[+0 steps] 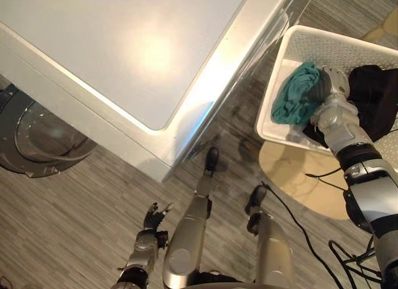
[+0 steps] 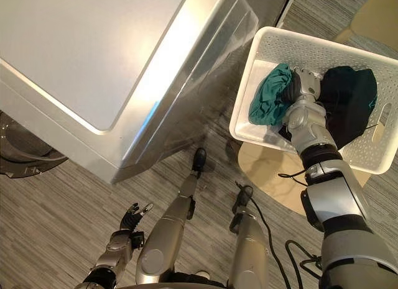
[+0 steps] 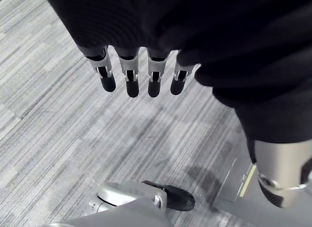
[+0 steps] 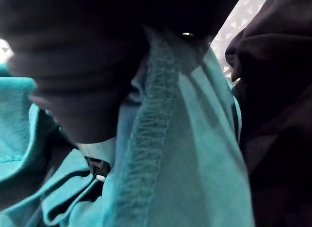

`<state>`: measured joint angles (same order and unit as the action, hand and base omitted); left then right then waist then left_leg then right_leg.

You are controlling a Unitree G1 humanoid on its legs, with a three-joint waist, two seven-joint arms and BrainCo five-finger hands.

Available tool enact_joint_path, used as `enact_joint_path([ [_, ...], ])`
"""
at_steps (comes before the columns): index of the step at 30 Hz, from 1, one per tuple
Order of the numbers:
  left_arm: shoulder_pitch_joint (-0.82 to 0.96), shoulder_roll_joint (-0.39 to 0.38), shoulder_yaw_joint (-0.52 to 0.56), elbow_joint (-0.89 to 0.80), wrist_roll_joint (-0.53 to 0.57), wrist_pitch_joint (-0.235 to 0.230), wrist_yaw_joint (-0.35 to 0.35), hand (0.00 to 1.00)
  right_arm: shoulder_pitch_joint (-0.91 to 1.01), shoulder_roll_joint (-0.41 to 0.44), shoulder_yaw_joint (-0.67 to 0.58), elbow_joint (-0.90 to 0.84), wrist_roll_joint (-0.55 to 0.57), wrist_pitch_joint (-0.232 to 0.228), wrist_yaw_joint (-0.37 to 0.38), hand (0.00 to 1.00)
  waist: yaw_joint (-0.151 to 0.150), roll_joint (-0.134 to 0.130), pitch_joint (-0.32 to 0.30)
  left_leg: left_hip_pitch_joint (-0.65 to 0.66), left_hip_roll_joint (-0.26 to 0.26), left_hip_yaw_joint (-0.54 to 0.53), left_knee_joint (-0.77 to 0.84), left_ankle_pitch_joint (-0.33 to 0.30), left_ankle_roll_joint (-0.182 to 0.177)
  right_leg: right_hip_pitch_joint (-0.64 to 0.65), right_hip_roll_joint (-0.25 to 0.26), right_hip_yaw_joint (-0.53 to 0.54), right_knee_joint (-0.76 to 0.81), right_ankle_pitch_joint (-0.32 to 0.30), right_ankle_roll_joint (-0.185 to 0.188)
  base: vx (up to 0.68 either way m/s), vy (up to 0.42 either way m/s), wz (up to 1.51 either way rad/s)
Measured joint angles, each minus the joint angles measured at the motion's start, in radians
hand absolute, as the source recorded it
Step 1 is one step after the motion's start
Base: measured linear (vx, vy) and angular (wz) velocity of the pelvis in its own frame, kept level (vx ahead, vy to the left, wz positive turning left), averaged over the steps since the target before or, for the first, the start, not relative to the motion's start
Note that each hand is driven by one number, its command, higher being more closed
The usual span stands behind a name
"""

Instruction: Pick up the laundry basket with both hands and put the clothes into the washing machine.

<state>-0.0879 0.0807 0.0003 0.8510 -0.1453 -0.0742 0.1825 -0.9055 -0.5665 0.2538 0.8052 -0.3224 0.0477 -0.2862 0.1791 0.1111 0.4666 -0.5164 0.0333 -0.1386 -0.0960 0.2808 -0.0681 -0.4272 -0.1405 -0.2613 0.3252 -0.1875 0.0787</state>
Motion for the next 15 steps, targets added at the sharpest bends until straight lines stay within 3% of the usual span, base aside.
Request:
enact_joint_path([
  [3, 0.0, -0.003, 0.007, -0.028, 0.0, 0.004, 0.0, 0.0, 0.118, 0.059, -0.093, -0.113, 0.083, 0.002, 0.005, 1.0, -0.005, -0.006, 0.003, 0.053, 0.0, 0.001, 0.0, 0.0, 0.0, 0.055, 0.001, 0.012, -0.012, 0.001, -0.001, 0.03, -0.044, -0.05],
  [7, 0.007, -0.002, 0.024, -0.066, 0.0, 0.013, 0.0, 0.0, 0.243, 0.159, -0.257, -0.327, 0.178, -0.003, -0.018, 1.0, -0.038, -0.013, 0.001, 0.098, 0.001, 0.001, 0.0, 0.0, 0.0, 0.108, 0.003, 0.012, -0.03, 0.003, -0.003, -0.02, -0.003, -0.01],
  [10, 0.035, 0.006, 0.054, -0.066, 0.002, 0.029, 0.0, 0.0, 0.361, 0.276, -0.377, -0.506, 0.269, -0.028, -0.051, 1.0, -0.063, -0.053, -0.028, 0.138, 0.005, 0.004, -0.001, -0.016, -0.018, 0.145, 0.006, 0.023, -0.048, 0.007, -0.002, -0.04, 0.006, -0.13],
  [11, 0.054, 0.009, 0.067, -0.061, 0.003, 0.044, -0.001, 0.0, 0.428, 0.331, -0.412, -0.577, 0.311, -0.044, -0.064, 1.0, -0.065, -0.078, -0.048, 0.163, 0.008, 0.004, -0.001, -0.039, -0.02, 0.166, 0.009, 0.033, -0.055, 0.007, -0.001, -0.01, 0.002, -0.21],
  [12, 0.077, 0.012, 0.089, -0.049, 0.009, 0.055, -0.002, 0.0, 0.494, 0.387, -0.432, -0.639, 0.356, -0.06, -0.065, 1.0, -0.07, -0.107, -0.074, 0.185, 0.007, 0.009, -0.001, -0.051, -0.01, 0.189, 0.01, 0.042, -0.066, 0.007, 0.0, 0.0, 0.002, -0.18],
  [15, 0.116, 0.025, 0.13, -0.008, 0.024, 0.078, -0.004, 0.0, 0.637, 0.48, -0.443, -0.788, 0.477, -0.12, -0.059, 1.0, -0.094, -0.147, -0.142, 0.237, 0.005, 0.023, -0.001, -0.073, -0.006, 0.25, 0.013, 0.049, -0.105, 0.011, 0.005, 0.04, 0.002, -0.05],
])
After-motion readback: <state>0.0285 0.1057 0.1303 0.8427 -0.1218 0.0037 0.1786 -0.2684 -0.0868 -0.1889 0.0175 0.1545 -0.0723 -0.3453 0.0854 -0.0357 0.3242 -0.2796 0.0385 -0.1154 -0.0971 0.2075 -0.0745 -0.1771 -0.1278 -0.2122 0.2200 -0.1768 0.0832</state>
